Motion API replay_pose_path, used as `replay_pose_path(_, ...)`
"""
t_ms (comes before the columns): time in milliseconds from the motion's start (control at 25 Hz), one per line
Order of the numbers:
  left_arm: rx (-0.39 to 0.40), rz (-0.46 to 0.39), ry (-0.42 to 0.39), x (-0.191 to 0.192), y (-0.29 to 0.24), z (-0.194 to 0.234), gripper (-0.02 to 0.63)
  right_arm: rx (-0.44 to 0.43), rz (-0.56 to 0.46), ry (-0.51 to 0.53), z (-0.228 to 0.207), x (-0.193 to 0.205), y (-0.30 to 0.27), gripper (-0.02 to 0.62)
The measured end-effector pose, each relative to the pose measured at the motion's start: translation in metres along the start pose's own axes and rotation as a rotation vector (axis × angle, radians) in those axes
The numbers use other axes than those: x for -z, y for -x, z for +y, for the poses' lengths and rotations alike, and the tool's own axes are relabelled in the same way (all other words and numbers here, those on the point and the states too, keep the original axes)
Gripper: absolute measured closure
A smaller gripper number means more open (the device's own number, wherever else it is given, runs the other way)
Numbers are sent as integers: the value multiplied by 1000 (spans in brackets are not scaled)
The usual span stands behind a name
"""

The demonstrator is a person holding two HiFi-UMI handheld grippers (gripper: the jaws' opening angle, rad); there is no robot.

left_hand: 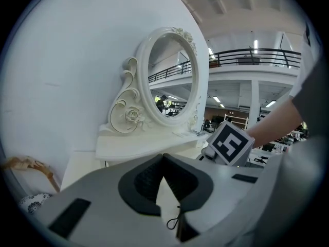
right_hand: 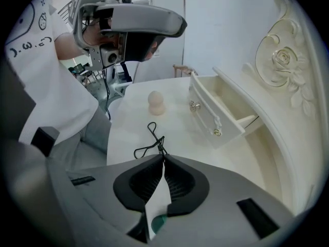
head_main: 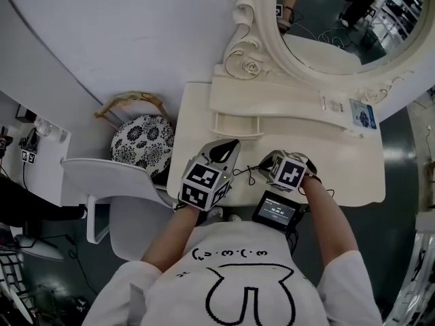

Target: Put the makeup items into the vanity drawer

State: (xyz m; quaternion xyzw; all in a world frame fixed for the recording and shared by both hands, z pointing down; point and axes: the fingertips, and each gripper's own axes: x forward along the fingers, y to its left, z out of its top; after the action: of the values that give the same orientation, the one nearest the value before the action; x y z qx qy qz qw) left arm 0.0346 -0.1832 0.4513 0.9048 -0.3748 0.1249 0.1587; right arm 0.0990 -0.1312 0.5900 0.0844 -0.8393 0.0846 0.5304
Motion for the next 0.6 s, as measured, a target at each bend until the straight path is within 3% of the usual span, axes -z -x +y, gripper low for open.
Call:
replay_pose_path(400, -4, -19, 8, -2, 7, 0, 612, 12, -51, 0, 7, -6, 27, 591)
replay_pose_path(600, -12, -28, 8, -5, 12, 2, 612, 74, -106, -14, -2, -17, 48, 591)
